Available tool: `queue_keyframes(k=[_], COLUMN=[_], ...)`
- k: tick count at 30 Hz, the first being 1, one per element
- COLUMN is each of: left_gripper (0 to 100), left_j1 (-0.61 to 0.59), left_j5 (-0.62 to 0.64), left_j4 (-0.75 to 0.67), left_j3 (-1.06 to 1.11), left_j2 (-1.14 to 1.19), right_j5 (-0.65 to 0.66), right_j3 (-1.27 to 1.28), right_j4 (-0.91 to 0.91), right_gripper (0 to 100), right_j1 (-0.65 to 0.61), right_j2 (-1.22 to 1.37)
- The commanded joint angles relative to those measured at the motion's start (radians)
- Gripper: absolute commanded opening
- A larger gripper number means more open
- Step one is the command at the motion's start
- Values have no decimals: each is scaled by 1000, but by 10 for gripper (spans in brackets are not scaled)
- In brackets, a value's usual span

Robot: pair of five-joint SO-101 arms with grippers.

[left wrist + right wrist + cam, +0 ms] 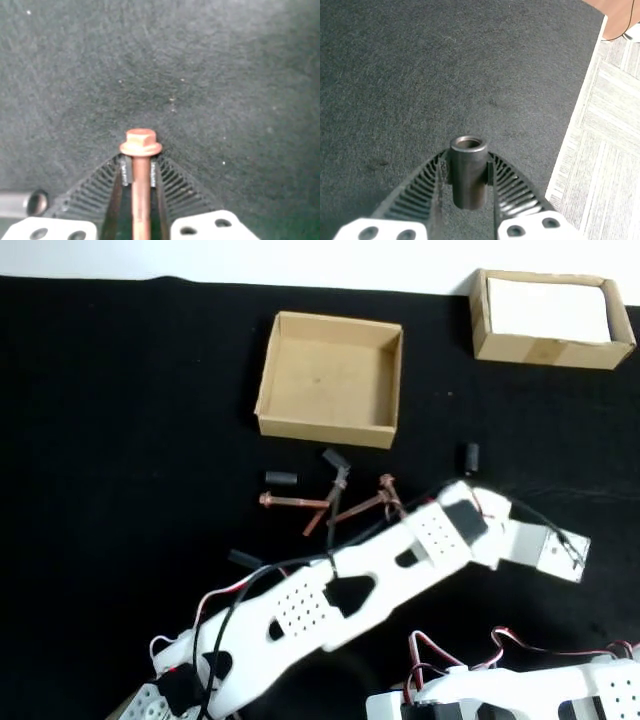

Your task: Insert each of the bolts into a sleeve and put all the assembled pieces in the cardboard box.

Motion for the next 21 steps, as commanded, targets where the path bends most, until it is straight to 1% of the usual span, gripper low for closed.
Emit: queue_keyframes(k=[1, 3, 6, 9, 11, 14, 16, 19, 21], left_gripper=[9, 9, 9, 9, 9, 9, 9, 9, 9], left_j1=[-2, -2, -5, -10, -16, -35, -53, -104, -157], left_j5=[74, 101, 123, 124, 124, 126, 157, 252, 336], left_j4=[9, 54, 167, 278, 356, 483, 563, 666, 687], left_j3=[-2, -39, -134, -248, -318, -415, -469, -532, -539], left_j2=[-16, -30, -68, -105, -128, -168, -197, -251, -300], right_j5=[15, 15, 15, 15, 15, 14, 11, 6, -18], right_j3=[-1, -1, -2, -18, -47, -70, -81, -99, -102], right_j4=[-24, -21, -5, 90, 160, 260, 331, 433, 469], right_gripper=[7, 7, 7, 7, 7, 7, 7, 7, 7], right_j1=[8, 8, 8, -1, -33, -124, -200, -344, -452], right_j2=[-21, -22, -28, -31, -41, -82, -124, -196, -251])
